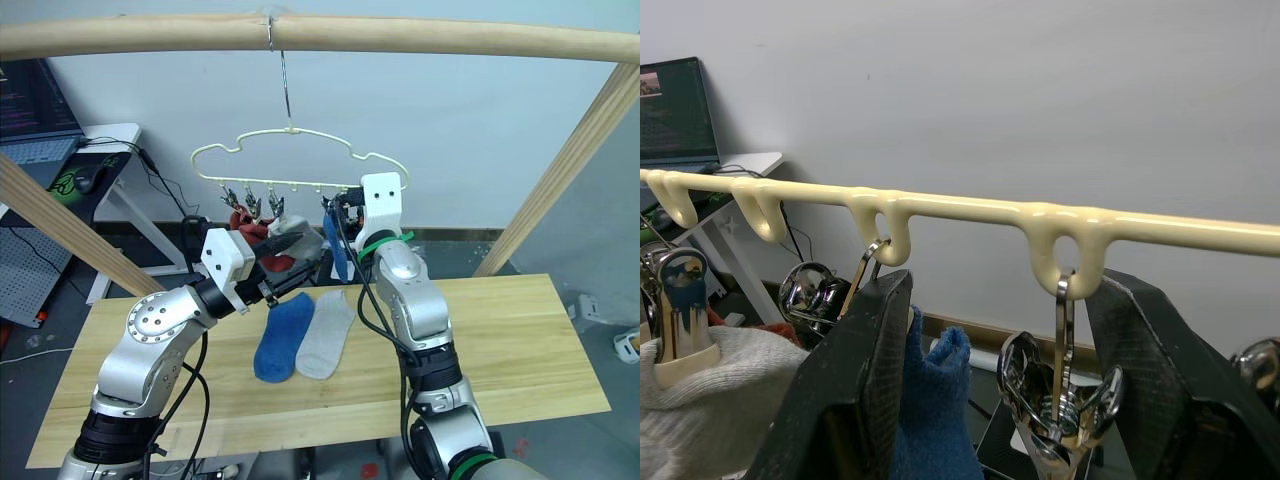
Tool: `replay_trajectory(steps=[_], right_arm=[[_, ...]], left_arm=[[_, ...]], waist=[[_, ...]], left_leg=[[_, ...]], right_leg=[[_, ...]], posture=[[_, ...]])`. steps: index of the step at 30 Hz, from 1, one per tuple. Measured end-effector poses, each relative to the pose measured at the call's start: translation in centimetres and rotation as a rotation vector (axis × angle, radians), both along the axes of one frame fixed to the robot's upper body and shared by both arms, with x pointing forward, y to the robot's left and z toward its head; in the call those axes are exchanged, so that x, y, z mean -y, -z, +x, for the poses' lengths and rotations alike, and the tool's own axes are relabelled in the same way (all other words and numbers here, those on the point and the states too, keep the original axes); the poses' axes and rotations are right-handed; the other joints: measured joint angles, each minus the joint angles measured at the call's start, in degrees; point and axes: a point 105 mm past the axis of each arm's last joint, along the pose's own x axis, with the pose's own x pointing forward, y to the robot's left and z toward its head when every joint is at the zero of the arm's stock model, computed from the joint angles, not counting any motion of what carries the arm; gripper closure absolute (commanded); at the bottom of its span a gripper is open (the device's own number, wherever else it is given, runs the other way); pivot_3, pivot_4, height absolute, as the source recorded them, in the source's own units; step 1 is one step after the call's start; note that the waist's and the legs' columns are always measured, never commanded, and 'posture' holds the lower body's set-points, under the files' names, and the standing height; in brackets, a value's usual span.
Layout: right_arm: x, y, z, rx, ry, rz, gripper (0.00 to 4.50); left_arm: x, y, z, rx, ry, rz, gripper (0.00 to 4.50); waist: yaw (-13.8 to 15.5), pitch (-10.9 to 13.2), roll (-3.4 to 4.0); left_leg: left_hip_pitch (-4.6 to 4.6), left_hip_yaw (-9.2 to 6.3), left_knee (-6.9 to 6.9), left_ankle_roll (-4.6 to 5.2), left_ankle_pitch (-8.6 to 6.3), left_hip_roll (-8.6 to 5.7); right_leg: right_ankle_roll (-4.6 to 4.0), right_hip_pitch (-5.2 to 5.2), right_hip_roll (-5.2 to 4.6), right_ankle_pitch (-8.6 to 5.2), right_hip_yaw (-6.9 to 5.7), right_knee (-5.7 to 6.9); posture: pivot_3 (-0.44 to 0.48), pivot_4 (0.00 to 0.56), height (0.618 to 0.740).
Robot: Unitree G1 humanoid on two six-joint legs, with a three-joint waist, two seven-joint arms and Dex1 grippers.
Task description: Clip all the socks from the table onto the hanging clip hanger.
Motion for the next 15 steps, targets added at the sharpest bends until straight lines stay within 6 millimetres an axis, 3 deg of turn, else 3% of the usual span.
replay_trajectory(steps=[7,14,15], right_arm=[[0.4,-0.5,-0.5,0.016,0.041,-0.024,1.74],[1.3,0.4,-0.8,-0.017,0.095,-0.045,1.74],[1.3,0.5,-0.8,-0.022,0.096,-0.045,1.93]], left_arm=[[0.0,0.0,0.0,0.001,0.0,0.0,1.78],[0.0,0.0,0.0,0.002,0.001,0.001,1.78],[0.0,0.0,0.0,0.002,0.001,0.001,1.78]], waist=[[0.0,0.0,0.0],[0.0,0.0,0.0],[0.0,0.0,0.0]], left_leg=[[0.0,-0.01,0.0,0.0,0.0,0.0],[0.0,0.0,0.0,0.0,0.0,0.0],[0.0,-0.01,0.0,0.0,0.0,0.0]], right_leg=[[0.0,0.0,0.0,0.0,0.01,0.0],[0.0,0.0,0.0,0.0,0.0,0.0],[0.0,0.0,0.0,0.0,0.0,0.0]], posture=[[-0.112,0.188,0.74],[-0.121,0.187,0.74],[-0.122,0.187,0.74]])
